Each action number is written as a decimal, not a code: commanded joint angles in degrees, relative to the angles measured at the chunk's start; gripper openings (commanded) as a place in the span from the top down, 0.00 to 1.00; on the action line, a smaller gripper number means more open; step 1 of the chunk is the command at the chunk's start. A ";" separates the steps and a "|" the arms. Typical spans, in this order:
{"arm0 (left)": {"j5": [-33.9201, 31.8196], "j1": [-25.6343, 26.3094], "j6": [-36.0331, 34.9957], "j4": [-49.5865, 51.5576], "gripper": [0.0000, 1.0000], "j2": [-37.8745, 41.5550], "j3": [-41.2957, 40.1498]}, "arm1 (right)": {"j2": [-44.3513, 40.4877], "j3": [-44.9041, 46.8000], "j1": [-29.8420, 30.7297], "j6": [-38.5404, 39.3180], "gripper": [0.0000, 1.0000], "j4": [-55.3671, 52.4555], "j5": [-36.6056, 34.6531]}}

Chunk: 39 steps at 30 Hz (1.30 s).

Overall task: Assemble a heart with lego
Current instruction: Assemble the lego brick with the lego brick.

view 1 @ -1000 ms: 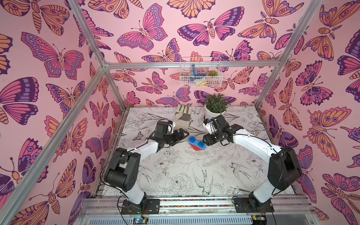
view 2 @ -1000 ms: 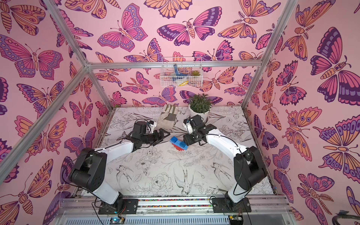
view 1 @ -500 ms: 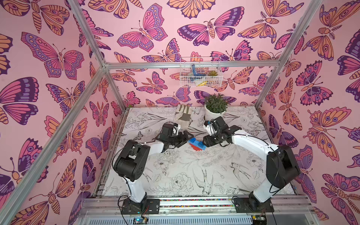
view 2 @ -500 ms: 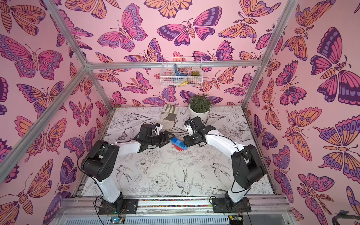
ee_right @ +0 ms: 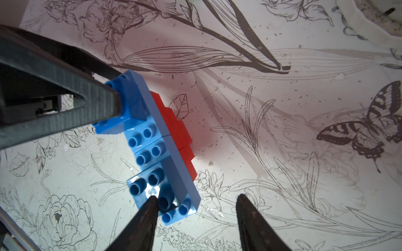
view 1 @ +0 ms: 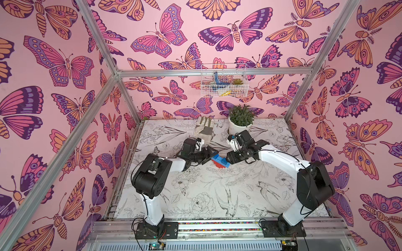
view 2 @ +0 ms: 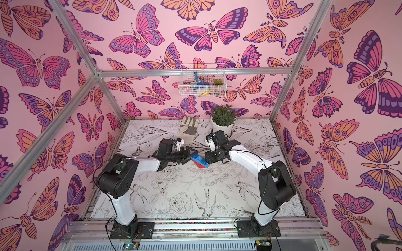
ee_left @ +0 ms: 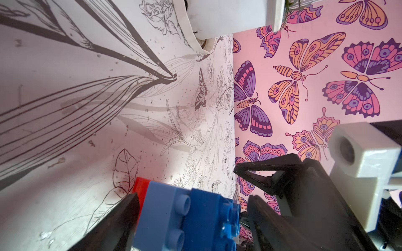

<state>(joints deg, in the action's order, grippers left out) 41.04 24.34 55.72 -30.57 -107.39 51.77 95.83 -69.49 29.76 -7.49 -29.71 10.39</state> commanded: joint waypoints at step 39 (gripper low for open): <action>-3.70 2.38 -1.20 -0.36 0.25 1.71 -4.96 | 2.96 -2.31 0.83 -1.59 0.42 -1.92 -2.09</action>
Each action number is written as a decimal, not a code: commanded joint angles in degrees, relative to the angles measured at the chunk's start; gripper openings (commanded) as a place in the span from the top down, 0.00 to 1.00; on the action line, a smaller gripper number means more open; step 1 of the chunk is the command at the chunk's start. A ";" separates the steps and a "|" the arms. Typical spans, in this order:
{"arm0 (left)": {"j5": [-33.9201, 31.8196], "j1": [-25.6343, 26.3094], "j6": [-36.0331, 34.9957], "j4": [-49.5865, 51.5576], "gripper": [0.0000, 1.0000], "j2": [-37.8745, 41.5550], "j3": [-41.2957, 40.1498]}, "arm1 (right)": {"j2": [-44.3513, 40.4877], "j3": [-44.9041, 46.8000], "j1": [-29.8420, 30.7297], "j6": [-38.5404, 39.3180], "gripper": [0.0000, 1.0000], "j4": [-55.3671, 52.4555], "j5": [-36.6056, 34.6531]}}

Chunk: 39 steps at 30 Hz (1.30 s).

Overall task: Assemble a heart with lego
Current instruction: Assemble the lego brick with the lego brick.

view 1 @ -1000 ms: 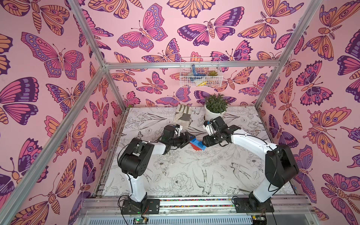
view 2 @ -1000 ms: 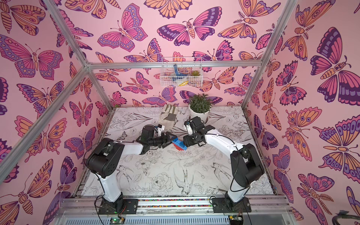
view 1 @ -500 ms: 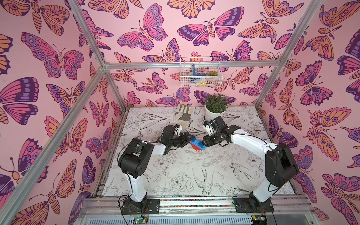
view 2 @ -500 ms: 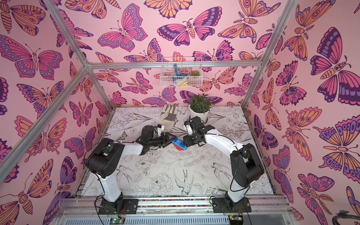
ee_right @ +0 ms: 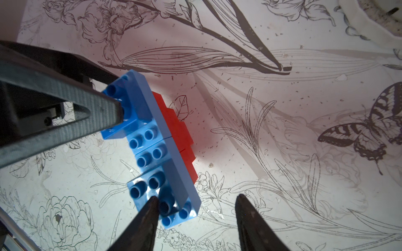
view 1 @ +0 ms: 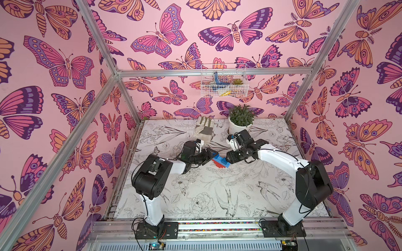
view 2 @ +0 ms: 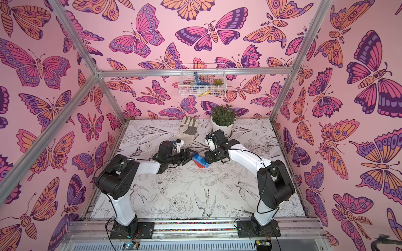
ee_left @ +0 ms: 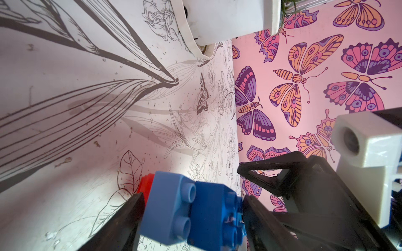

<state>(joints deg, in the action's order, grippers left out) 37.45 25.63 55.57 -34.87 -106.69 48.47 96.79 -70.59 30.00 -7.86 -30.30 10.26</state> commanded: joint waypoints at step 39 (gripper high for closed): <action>-2.03 1.18 -3.23 9.35 0.20 3.02 1.19 | 1.09 -4.09 2.00 -2.34 0.36 -0.74 0.35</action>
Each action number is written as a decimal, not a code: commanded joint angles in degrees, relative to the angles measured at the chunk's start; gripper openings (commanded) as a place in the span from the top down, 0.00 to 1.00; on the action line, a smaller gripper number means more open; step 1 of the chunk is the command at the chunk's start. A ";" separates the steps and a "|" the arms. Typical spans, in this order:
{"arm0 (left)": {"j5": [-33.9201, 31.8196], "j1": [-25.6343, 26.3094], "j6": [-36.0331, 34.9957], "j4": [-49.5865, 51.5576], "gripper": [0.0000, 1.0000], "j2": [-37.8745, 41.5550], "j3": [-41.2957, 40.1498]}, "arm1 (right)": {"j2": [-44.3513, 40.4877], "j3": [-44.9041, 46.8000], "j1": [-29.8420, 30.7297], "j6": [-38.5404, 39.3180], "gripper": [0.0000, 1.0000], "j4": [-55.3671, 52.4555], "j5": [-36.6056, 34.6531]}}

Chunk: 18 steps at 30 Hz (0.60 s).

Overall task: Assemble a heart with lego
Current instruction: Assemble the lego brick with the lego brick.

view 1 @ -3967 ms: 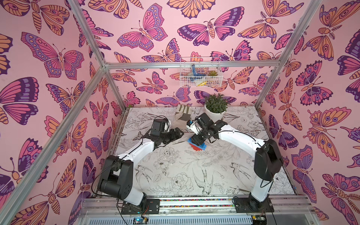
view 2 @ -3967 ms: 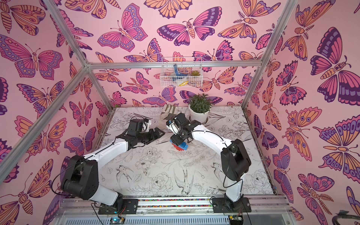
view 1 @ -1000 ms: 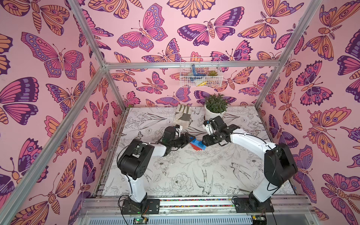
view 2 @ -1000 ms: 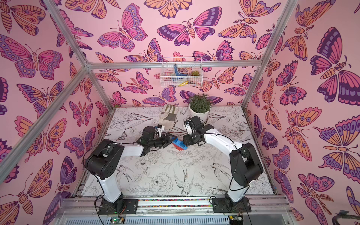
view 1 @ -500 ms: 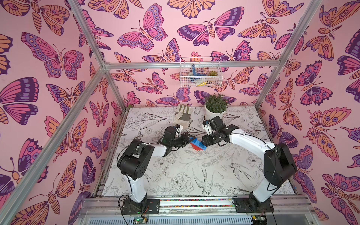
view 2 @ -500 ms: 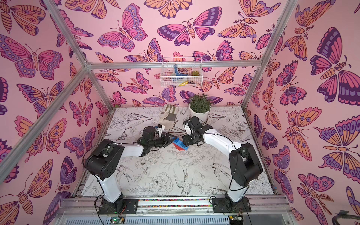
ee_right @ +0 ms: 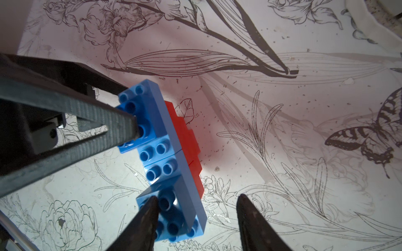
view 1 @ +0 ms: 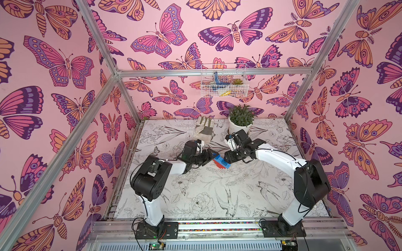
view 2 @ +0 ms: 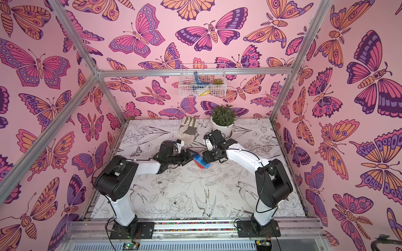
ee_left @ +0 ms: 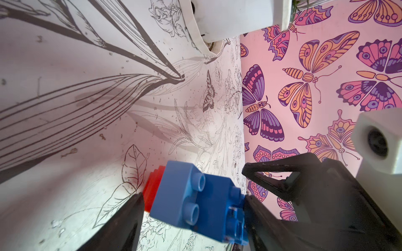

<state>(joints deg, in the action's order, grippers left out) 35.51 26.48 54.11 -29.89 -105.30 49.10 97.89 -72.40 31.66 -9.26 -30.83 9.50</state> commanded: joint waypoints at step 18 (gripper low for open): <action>-6.48 -4.41 -8.19 15.19 0.00 14.37 -2.21 | -3.71 8.50 1.48 9.05 0.26 7.68 4.50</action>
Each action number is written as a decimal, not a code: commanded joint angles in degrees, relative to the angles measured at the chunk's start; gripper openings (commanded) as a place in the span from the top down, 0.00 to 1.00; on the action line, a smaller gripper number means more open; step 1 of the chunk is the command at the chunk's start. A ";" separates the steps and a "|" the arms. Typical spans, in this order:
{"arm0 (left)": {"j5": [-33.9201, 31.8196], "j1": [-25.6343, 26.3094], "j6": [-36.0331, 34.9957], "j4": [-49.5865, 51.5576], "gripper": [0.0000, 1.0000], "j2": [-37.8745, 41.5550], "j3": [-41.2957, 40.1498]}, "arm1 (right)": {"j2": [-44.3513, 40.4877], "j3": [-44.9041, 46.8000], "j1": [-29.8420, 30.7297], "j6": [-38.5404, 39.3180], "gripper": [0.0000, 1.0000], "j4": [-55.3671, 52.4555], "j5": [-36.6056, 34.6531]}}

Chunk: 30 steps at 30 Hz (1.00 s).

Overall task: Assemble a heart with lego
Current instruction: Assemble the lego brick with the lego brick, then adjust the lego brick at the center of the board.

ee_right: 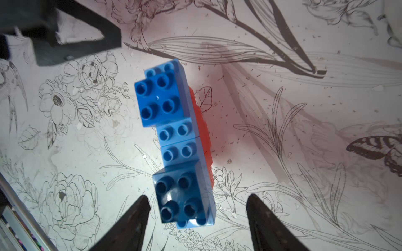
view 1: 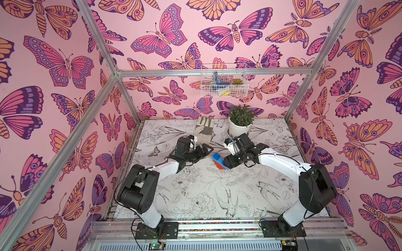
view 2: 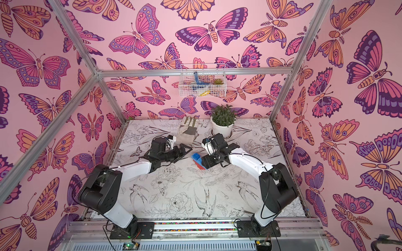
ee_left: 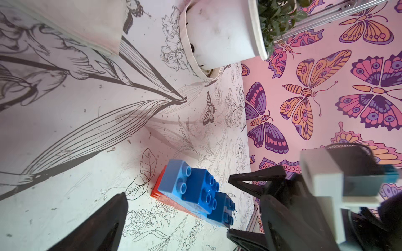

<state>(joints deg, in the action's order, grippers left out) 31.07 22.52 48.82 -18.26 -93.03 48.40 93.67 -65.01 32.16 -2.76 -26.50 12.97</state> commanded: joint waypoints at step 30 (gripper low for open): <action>-9.79 -3.71 -9.33 13.53 0.00 15.82 -5.56 | 4.47 7.12 2.35 -20.57 0.69 19.15 26.77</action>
<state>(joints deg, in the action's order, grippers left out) 24.12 19.35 41.82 -7.07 -79.02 44.27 95.46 -58.98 35.00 -16.40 -12.75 33.69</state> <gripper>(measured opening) 0.997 0.361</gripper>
